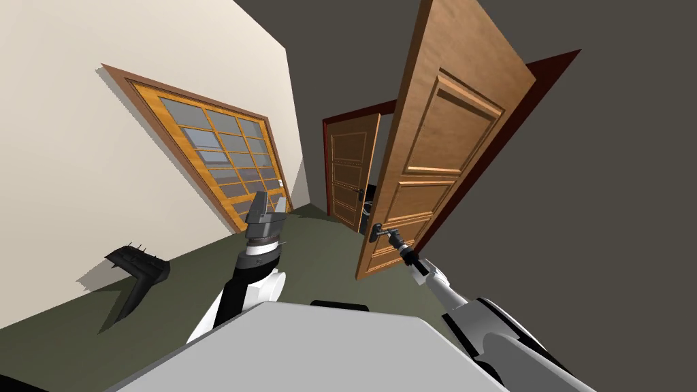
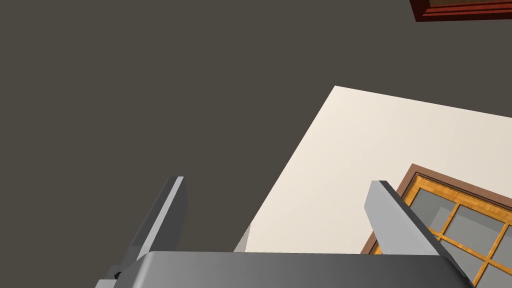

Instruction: Pull the door open

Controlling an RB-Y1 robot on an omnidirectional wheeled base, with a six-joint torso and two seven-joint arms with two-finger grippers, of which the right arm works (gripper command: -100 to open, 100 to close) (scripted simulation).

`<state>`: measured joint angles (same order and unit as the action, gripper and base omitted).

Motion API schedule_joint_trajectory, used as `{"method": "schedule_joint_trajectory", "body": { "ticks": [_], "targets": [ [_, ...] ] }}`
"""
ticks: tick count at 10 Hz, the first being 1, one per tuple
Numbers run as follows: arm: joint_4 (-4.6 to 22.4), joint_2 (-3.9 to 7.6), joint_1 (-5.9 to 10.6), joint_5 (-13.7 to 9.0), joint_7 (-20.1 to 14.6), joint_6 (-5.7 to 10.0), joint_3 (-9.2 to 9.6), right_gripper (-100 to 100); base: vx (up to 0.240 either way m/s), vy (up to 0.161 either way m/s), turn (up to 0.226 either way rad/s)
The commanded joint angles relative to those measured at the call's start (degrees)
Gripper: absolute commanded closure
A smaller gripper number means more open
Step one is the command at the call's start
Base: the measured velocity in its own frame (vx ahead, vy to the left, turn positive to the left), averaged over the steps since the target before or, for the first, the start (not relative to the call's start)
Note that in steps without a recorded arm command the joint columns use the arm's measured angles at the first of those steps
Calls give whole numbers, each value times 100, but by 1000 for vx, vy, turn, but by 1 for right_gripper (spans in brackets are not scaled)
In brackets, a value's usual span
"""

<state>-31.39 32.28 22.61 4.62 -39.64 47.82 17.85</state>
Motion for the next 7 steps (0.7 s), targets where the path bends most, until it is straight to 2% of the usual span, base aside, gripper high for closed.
{"method": "schedule_joint_trajectory", "body": {
  "ticks": [1,2,3,4,6,7],
  "targets": [
    [-57,62,-77,49,-113,208,124,100,-155,-141,71],
    [-63,105,-101,70,-168,303,177,100,-116,-115,40],
    [-73,190,-146,108,-274,487,279,100,-138,-110,47],
    [-73,190,-146,108,-274,487,279,100,-106,-104,19],
    [-86,292,-201,156,-403,710,403,100,-91,-84,31],
    [-89,315,-214,166,-433,761,431,100,-95,-99,29]
  ]
}}
